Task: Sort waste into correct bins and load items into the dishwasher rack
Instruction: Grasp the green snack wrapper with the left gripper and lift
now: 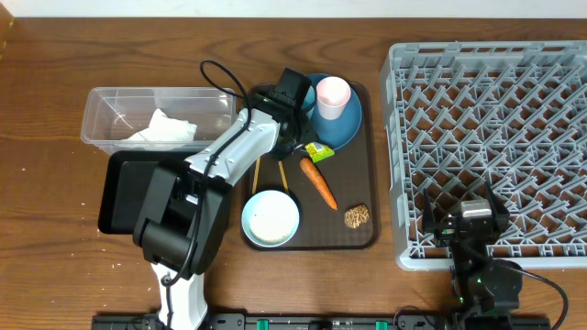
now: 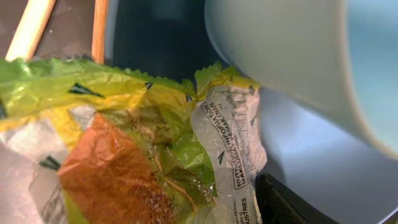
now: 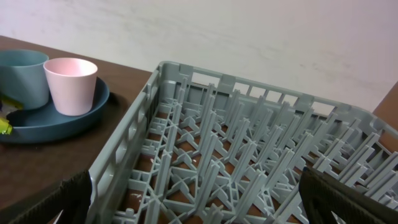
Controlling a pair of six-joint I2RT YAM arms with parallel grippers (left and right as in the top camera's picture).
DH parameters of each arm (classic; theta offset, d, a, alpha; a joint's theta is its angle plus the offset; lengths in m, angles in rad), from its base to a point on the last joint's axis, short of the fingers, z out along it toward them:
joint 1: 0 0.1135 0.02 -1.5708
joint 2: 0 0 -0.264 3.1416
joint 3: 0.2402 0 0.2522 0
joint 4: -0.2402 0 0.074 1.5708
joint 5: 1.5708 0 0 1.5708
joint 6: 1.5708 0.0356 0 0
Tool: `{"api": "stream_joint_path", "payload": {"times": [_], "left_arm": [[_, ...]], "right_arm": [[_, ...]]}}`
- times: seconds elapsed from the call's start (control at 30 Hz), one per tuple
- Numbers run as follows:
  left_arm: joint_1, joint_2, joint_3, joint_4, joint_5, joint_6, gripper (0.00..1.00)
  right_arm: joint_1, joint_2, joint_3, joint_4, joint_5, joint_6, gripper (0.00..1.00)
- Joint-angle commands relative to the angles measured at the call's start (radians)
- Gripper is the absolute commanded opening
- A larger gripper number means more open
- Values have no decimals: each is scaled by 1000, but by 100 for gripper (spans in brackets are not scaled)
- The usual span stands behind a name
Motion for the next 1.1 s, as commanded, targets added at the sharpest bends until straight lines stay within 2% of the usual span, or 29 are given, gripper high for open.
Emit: {"api": "stream_joint_path", "payload": {"times": [0.0, 0.2, 1.07], "left_arm": [[3, -58, -3, -10, -1, -5, 58], [3, -93, -3, -13, -2, -2, 59], [-19, -56, -4, 34, -82, -6, 59]], "right_arm": [[-8, -2, -1, -4, -4, -6, 99], [-8, -2, -1, -4, -4, -6, 99], [-8, -2, -1, -4, -4, -6, 99]]}}
